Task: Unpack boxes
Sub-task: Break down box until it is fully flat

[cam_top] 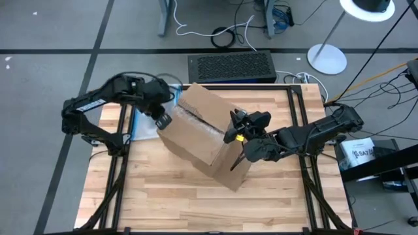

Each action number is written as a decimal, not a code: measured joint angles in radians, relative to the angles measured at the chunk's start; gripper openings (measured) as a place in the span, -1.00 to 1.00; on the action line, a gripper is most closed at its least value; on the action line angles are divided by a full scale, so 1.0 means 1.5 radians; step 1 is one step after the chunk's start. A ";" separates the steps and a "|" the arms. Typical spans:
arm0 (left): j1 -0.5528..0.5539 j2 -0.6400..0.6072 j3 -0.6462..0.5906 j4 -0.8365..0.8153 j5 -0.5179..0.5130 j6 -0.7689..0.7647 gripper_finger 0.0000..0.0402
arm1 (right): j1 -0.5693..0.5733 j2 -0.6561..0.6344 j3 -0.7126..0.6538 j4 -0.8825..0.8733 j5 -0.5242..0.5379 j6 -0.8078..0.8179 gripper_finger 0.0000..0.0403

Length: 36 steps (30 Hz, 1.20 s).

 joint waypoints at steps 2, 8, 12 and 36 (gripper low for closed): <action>-0.005 -0.004 -0.050 0.000 0.041 -0.002 -0.95 | -0.008 0.000 0.000 0.001 -0.010 -0.002 -0.67; -0.073 -0.037 -0.119 0.026 0.106 -0.047 -0.95 | -0.038 0.000 0.000 0.001 -0.032 -0.008 -0.67; -0.133 -0.056 -0.120 0.096 0.161 -0.091 -0.95 | -0.067 0.000 0.000 0.011 -0.058 -0.044 -0.67; -0.352 0.007 -0.120 0.315 0.167 -0.230 -0.95 | -0.213 0.014 0.005 0.171 -0.310 -0.235 -0.67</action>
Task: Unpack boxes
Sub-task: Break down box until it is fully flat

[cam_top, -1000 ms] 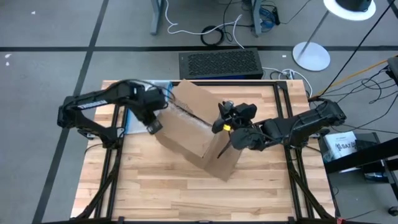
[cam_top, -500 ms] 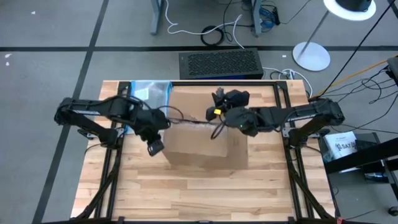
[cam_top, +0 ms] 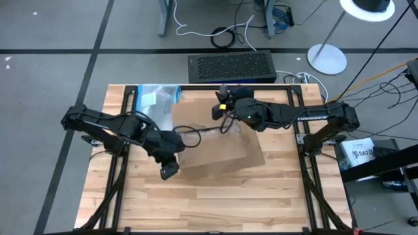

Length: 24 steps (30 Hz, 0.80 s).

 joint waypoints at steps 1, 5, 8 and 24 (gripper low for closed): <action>0.000 -0.002 0.002 -0.001 0.001 0.004 -0.95 | 0.004 0.001 0.012 0.000 -0.002 -0.019 -0.67; 0.000 -0.026 0.025 -0.006 0.046 0.014 -0.95 | 0.031 0.000 0.102 -0.058 0.014 -0.096 -0.67; 0.000 -0.053 0.061 -0.013 0.064 0.030 -0.95 | 0.061 -0.001 0.182 -0.203 0.062 -0.098 -0.67; 0.340 -0.027 0.138 -0.092 -0.355 0.247 -0.95 | 0.302 0.004 0.295 -0.644 -0.094 0.219 -0.67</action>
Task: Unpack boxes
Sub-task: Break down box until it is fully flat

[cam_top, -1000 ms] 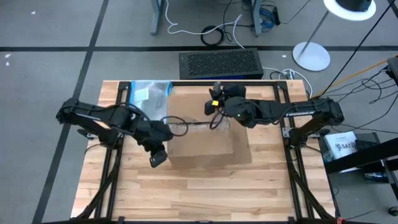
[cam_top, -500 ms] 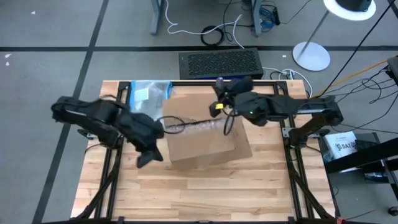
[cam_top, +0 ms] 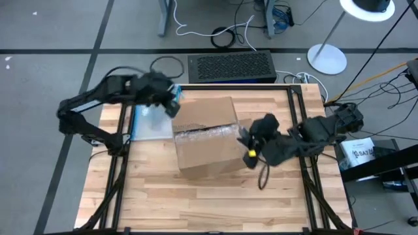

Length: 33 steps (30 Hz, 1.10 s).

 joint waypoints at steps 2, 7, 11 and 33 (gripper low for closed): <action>0.046 0.028 0.000 0.000 0.007 0.044 -0.95 | 0.019 0.000 0.000 0.004 -0.018 0.004 -0.67; 0.125 0.111 0.000 -0.002 0.099 0.114 -0.95 | 0.031 0.018 -0.023 0.008 -0.052 0.015 -0.67; 0.150 0.144 -0.001 0.002 0.125 0.167 -0.95 | 0.017 0.038 -0.058 0.033 -0.059 0.008 -0.67; 0.106 0.120 -0.020 -0.192 0.375 0.199 -0.95 | -0.020 0.065 -0.147 0.095 0.019 -0.046 -0.67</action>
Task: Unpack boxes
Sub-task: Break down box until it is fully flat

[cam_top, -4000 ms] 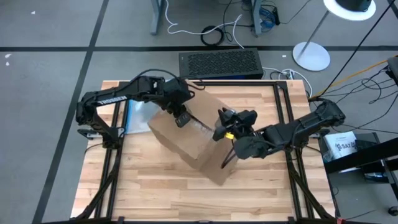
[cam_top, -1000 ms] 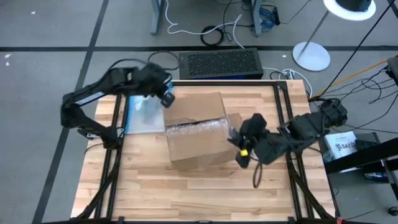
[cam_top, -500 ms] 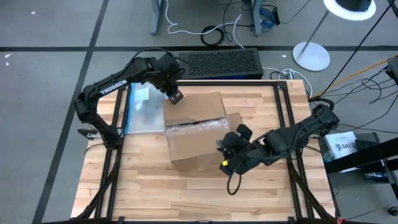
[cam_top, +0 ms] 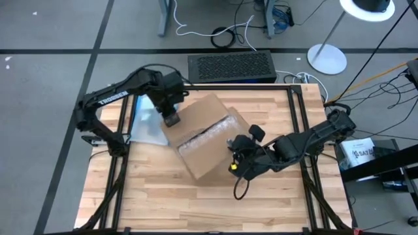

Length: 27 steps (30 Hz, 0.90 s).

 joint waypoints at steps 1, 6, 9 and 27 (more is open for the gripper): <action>-0.009 -0.007 0.000 -0.015 0.000 -0.001 -0.95 | 0.001 0.000 0.000 0.005 -0.009 -0.005 -0.67; -0.032 -0.047 0.001 -0.031 0.004 -0.019 -0.95 | 0.012 -0.003 0.023 -0.018 -0.071 -0.014 -0.67; -0.040 -0.070 0.017 -0.021 0.003 -0.023 -0.95 | 0.027 -0.018 0.076 -0.095 -0.073 0.000 -0.67; -0.060 -0.065 0.017 0.100 -0.054 -0.057 -0.95 | -0.046 -0.070 0.148 -0.200 0.350 0.371 -0.67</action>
